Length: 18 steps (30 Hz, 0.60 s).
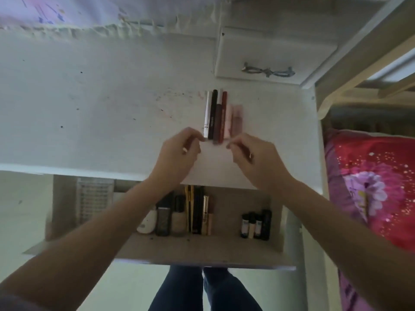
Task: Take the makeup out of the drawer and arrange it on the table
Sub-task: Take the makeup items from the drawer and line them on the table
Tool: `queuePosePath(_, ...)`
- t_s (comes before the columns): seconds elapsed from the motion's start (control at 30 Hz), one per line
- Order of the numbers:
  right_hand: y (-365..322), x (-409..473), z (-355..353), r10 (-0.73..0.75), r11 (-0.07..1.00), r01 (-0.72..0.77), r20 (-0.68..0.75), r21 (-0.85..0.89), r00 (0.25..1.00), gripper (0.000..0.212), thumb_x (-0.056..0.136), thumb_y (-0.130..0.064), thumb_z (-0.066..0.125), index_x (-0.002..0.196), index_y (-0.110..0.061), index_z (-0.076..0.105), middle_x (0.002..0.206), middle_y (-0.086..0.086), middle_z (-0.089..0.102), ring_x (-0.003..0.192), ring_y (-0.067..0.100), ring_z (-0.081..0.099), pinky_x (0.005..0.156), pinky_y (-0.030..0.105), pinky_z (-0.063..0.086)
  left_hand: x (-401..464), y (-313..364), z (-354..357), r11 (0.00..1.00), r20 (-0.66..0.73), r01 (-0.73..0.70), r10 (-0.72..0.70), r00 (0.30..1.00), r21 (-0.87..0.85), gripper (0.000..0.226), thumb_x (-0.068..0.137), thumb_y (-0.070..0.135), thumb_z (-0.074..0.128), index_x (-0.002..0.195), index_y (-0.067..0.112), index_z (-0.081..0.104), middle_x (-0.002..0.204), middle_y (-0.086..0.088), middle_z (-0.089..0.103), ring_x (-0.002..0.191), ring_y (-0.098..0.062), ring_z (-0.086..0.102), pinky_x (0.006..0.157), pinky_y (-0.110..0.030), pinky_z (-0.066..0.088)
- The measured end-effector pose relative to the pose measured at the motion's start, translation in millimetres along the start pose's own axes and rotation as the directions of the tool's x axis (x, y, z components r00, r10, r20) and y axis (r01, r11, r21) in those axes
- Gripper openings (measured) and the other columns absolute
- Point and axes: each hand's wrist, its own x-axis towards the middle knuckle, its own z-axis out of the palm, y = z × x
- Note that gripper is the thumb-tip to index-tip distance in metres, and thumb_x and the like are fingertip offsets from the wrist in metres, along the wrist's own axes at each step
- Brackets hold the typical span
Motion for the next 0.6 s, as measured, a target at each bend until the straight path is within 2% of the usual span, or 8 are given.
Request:
queuePosePath(0.07, 13, -62, 19, 0.04, 0.997, -0.029, 0.171, -0.066, 0.984, 0.026, 0.094, -0.029, 0.043, 0.092, -0.013, 0.063, 0.075, 0.0, 0.062, 0.063, 0.007, 0.055, 0.059, 0.016, 0.039, -56, -16, 18, 0.998, 0.125, -0.037, 0.031, 0.992, 0.05, 0.014, 0.092, 0.017, 0.049, 0.095, 0.026, 0.06, 0.075, 0.016, 0.058, 0.067, 0.004, 0.055, 0.06, -0.013, 0.043)
queuePosePath(0.1, 26, -89, 30, 0.109, 0.987, -0.071, 0.268, -0.146, 0.957, 0.027, 0.095, -0.028, 0.044, 0.096, -0.011, 0.064, 0.084, 0.004, 0.066, 0.073, 0.016, 0.061, 0.065, 0.022, 0.041, -78, -28, 29, 0.992, 0.206, -0.044, 0.018, 0.978, 0.122, 0.016, 0.092, 0.014, 0.05, 0.098, 0.022, 0.063, 0.08, 0.015, 0.059, 0.071, 0.004, 0.055, 0.064, -0.015, 0.043)
queuePosePath(0.17, 57, -132, 51, 0.331, 0.924, -0.209, 0.395, -0.32, 0.857, 0.028, 0.098, -0.024, 0.041, 0.114, -0.012, 0.06, 0.11, 0.007, 0.062, 0.1, 0.023, 0.057, 0.082, 0.029, 0.041, -104, -56, 53, 0.955, 0.35, -0.052, -0.057, 0.935, 0.293, 0.023, 0.093, 0.011, 0.048, 0.109, 0.015, 0.064, 0.1, 0.002, 0.063, 0.093, -0.008, 0.058, 0.081, -0.026, 0.046)
queuePosePath(0.27, 93, -164, 72, 0.436, 0.821, -0.192, 0.373, -0.538, 0.819, 0.035, 0.098, -0.023, 0.037, 0.13, -0.019, 0.049, 0.13, 0.002, 0.052, 0.117, 0.022, 0.044, 0.095, 0.031, 0.035, -112, -85, 81, 0.866, 0.37, -0.087, -0.117, 0.922, 0.492, 0.036, 0.094, 0.014, 0.044, 0.129, 0.012, 0.051, 0.129, -0.009, 0.05, 0.118, -0.026, 0.046, 0.099, -0.038, 0.04)
queuePosePath(0.37, 101, -171, 86, 0.427, 0.746, -0.107, 0.349, -0.658, 0.834, 0.041, 0.091, -0.021, 0.045, 0.132, -0.019, 0.049, 0.136, 0.002, 0.048, 0.124, 0.024, 0.04, 0.101, 0.035, 0.029, -102, -97, 106, 0.638, 0.345, -0.187, -0.132, 0.929, 0.747, 0.052, 0.091, 0.024, 0.043, 0.141, 0.012, 0.032, 0.146, -0.014, 0.026, 0.136, -0.032, 0.021, 0.112, -0.049, 0.017)
queuePosePath(0.43, 101, -171, 90, 0.434, 0.715, -0.099, 0.329, -0.692, 0.838, 0.041, 0.089, -0.021, 0.047, 0.13, -0.019, 0.05, 0.134, 0.002, 0.048, 0.124, 0.025, 0.039, 0.102, 0.036, 0.029, -94, -99, 117, 0.521, 0.353, -0.227, -0.156, 0.922, 0.823, 0.058, 0.09, 0.026, 0.045, 0.142, 0.011, 0.028, 0.15, -0.016, 0.016, 0.141, -0.036, 0.007, 0.113, -0.057, 0.004)
queuePosePath(0.5, 102, -171, 89, 0.413, 0.712, -0.084, 0.318, -0.697, 0.854, 0.037, 0.09, -0.022, 0.046, 0.127, -0.02, 0.053, 0.131, 0.002, 0.05, 0.123, 0.025, 0.041, 0.1, 0.036, 0.03, -91, -100, 123, 0.44, 0.371, -0.276, -0.145, 0.917, 0.854, 0.054, 0.089, 0.026, 0.047, 0.139, 0.012, 0.033, 0.149, -0.015, 0.018, 0.141, -0.036, 0.005, 0.111, -0.062, -0.002)
queuePosePath(0.6, 99, -171, 86, 0.344, 0.736, -0.084, 0.264, -0.672, 0.901, 0.026, 0.092, -0.028, 0.049, 0.114, -0.019, 0.059, 0.118, 0.003, 0.059, 0.114, 0.025, 0.047, 0.093, 0.036, 0.035, -91, -99, 125, 0.441, 0.344, -0.28, -0.071, 0.936, 0.853, 0.045, 0.085, 0.021, 0.054, 0.128, 0.013, 0.045, 0.14, -0.014, 0.033, 0.136, -0.034, 0.02, 0.111, -0.06, 0.004)
